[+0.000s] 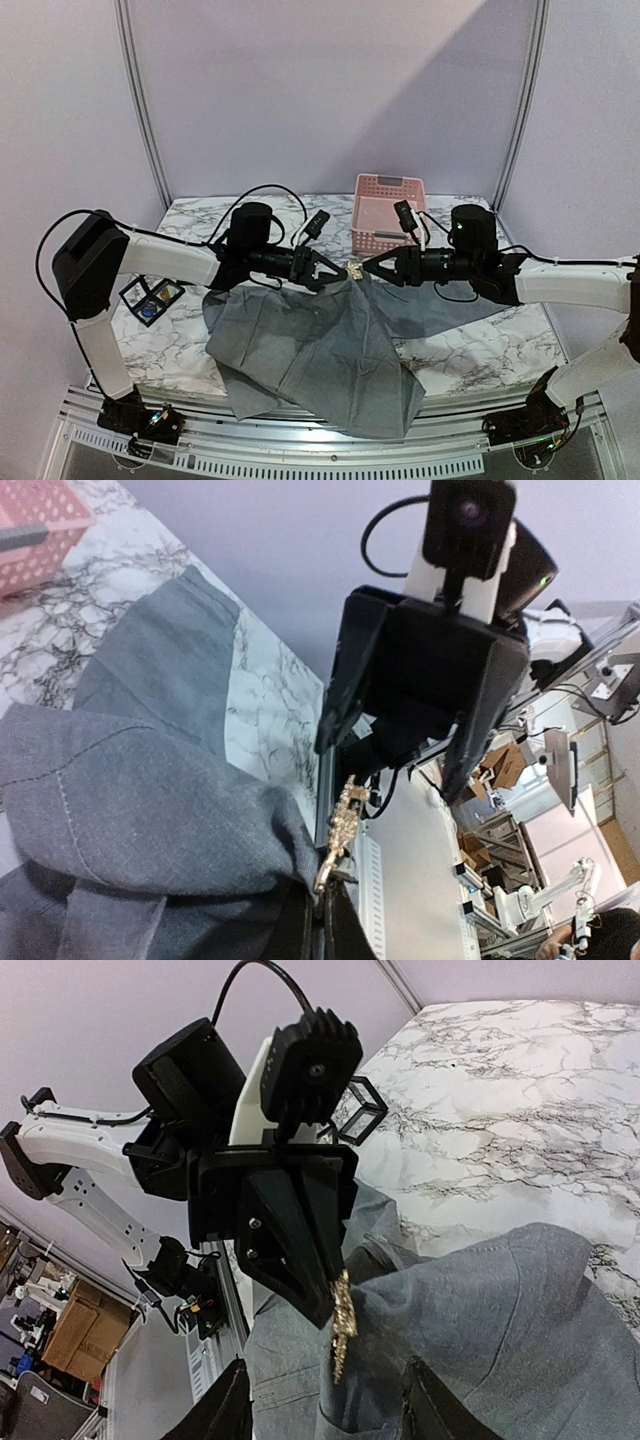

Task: Remove the brooch from the garment

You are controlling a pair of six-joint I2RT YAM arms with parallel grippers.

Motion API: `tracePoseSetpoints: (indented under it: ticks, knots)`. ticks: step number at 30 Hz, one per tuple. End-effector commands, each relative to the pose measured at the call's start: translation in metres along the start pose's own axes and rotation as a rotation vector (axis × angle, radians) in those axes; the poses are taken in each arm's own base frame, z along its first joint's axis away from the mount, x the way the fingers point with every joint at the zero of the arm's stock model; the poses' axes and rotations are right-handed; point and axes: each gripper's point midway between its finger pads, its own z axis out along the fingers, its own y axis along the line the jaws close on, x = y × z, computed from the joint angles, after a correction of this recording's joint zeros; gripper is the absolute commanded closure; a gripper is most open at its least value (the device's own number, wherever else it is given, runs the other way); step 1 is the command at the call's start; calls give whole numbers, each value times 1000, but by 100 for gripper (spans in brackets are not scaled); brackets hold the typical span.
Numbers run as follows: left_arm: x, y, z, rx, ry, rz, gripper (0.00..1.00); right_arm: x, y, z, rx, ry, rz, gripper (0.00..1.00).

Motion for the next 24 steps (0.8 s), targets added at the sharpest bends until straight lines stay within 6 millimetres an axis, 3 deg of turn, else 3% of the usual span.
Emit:
tracePoseSetpoints:
  ticks: [1,7,24]
  knots:
    - [-20,-19,-5,98,-82,14,100,-13,12,-8,-33,-104,44,50]
    - [-20,-17,-6,99,-96,11,100,-1,13,-2,-46,-98,85,52]
    - [-19,-14,-6,64,-85,22,100,-2,16,15,-86,-90,91,61]
